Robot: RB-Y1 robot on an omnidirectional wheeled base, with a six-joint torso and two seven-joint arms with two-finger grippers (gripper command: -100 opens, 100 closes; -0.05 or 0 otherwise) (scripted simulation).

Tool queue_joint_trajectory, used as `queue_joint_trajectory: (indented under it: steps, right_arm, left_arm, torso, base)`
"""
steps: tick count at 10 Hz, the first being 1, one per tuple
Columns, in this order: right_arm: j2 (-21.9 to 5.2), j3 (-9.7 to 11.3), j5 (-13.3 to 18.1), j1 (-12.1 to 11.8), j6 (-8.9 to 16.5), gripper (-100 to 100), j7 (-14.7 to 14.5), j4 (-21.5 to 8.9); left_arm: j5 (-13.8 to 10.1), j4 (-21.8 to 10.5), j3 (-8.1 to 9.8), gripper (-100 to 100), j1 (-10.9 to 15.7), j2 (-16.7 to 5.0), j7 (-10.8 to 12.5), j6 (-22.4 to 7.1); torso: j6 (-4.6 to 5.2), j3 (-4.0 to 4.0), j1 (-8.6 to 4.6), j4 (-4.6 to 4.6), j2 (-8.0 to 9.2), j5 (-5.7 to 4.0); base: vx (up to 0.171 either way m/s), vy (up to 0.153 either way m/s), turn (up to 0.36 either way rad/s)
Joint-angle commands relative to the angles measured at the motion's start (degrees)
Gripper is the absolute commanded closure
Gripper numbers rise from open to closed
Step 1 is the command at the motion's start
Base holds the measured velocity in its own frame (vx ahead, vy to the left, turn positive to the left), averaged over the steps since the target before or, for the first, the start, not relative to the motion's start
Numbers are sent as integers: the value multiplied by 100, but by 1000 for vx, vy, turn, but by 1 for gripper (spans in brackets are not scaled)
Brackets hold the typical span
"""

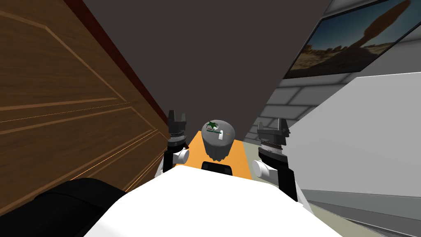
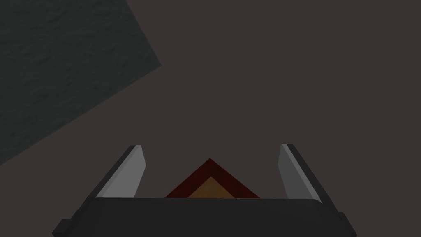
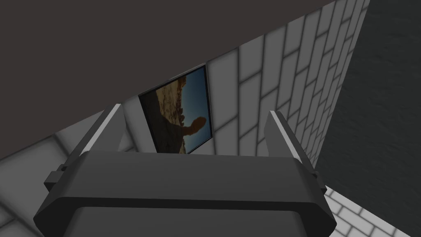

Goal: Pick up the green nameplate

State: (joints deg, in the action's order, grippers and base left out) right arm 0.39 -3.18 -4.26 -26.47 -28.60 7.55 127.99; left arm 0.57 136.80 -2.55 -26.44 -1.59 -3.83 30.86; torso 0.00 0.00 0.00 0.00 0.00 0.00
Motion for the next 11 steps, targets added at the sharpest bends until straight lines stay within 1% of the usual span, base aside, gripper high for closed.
queue_joint_trajectory:
  steps: [1, 4, 7, 8, 10, 11]
  right_arm:
    - [0, 0, 0, 0, 0, 0, 0, 0]
    - [1, 1, 0, 1, 0, 0, 0, 0]
    - [2, 2, 0, 1, 0, 0, 0, 0]
    - [2, 2, 0, 2, 0, 0, 0, 0]
    - [1, 1, 0, 1, 0, 0, 0, 0]
    - [2, 2, 0, 1, 0, 0, 0, 0]
  left_arm:
    - [-8, -139, 114, -100, -5, -193, -17, -37]
    - [-30, -484, 382, -100, -1, -437, -68, -147]
    - [-66, -984, 764, -100, 37, -642, -158, -351]
    - [-66, -1011, 764, -100, 37, -642, -158, -351]
    - [-98, -1388, 1064, -100, 92, -761, -244, -548]
    - [-116, -1662, 1223, -100, 131, -820, -295, -666]
  torso:
    - [0, 0, 0, 0, 0, 0]
    - [1, 19, -46, 7, 34, -10]
    - [1, 19, -67, 7, 32, -15]
    - [1, 22, -65, 8, 39, -15]
    - [1, 13, -44, 5, 22, -10]
    - [2, 8, -53, 4, 13, -12]
  base:
    - [-42, -59, -34]
    - [-85, -128, -38]
    - [-88, -176, -45]
    - [-69, -114, -15]
    - [-38, -135, -59]
    - [-22, -205, -57]
